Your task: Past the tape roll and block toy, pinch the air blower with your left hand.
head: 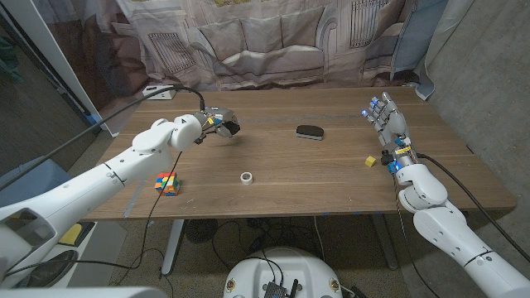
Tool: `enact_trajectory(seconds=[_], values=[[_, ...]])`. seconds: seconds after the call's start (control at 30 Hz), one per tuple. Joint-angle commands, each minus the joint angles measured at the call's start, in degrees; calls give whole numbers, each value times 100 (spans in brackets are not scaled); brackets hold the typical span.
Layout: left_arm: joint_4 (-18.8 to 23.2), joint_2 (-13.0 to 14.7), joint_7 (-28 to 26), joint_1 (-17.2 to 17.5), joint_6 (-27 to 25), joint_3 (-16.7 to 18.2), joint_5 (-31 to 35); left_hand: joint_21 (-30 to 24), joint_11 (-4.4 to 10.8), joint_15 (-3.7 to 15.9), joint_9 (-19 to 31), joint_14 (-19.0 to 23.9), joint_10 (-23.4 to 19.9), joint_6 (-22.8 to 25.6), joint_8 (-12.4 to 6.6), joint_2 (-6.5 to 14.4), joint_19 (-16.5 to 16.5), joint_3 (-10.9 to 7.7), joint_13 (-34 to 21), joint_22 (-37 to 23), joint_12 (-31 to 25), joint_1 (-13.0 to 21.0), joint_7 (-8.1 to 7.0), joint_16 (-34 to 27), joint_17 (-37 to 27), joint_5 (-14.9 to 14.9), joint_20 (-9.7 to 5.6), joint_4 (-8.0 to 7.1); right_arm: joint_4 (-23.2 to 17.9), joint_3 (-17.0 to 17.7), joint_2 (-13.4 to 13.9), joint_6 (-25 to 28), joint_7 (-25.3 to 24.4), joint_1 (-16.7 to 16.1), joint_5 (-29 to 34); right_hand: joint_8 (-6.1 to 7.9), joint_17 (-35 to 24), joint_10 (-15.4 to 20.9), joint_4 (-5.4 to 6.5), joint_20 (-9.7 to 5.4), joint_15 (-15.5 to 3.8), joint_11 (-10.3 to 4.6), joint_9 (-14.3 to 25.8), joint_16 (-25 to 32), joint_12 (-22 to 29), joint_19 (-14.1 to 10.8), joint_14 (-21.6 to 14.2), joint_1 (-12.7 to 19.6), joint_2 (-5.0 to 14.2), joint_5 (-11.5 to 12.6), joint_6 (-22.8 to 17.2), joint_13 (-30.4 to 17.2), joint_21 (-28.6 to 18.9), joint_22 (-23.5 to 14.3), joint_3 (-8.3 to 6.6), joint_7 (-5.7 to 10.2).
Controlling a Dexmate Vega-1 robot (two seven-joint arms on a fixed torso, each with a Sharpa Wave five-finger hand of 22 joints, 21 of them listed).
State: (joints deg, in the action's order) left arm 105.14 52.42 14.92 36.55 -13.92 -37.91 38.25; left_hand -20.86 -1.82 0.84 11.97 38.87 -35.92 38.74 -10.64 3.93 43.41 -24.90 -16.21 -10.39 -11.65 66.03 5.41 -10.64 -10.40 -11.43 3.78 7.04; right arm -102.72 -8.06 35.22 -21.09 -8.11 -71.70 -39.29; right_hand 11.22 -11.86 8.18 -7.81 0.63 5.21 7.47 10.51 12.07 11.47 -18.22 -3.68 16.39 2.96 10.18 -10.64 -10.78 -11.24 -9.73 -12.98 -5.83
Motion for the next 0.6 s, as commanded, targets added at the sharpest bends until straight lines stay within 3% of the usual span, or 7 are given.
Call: enact_trajectory(seconds=[0.03,0.43,0.6], values=[[-60,-14,-151,18,64,5,29,-4,39,54,3,76,-58,43,-55,13,61,20,-13,-21,-56,-17,-56,-51,-4,3,-33,41,4,-3,-13,3,-22,6,15,-11,-11,56,-18,-2,5,-10,20,-13,-16,-34,-14,53,42,-5,-57,-18,4,-19,-16,-7],[-125,-48,-284,11,138,10,46,-72,146,286,-4,358,-339,348,-159,91,225,-68,20,-32,-149,66,-159,-117,3,-15,-193,154,5,1,-17,-7,-38,5,36,-10,-12,61,-18,6,0,-9,20,-12,-15,-34,-19,57,44,-6,-62,-18,4,-19,-12,11],[-148,-54,-344,32,162,44,-14,-85,120,274,-8,428,-407,506,-201,151,247,-131,35,-33,-162,129,-127,-118,6,-23,-195,195,14,-7,-34,5,-33,23,6,-9,-12,64,-18,12,3,-7,20,-9,-14,-40,-26,61,44,-6,-65,-18,2,-19,-10,6]])
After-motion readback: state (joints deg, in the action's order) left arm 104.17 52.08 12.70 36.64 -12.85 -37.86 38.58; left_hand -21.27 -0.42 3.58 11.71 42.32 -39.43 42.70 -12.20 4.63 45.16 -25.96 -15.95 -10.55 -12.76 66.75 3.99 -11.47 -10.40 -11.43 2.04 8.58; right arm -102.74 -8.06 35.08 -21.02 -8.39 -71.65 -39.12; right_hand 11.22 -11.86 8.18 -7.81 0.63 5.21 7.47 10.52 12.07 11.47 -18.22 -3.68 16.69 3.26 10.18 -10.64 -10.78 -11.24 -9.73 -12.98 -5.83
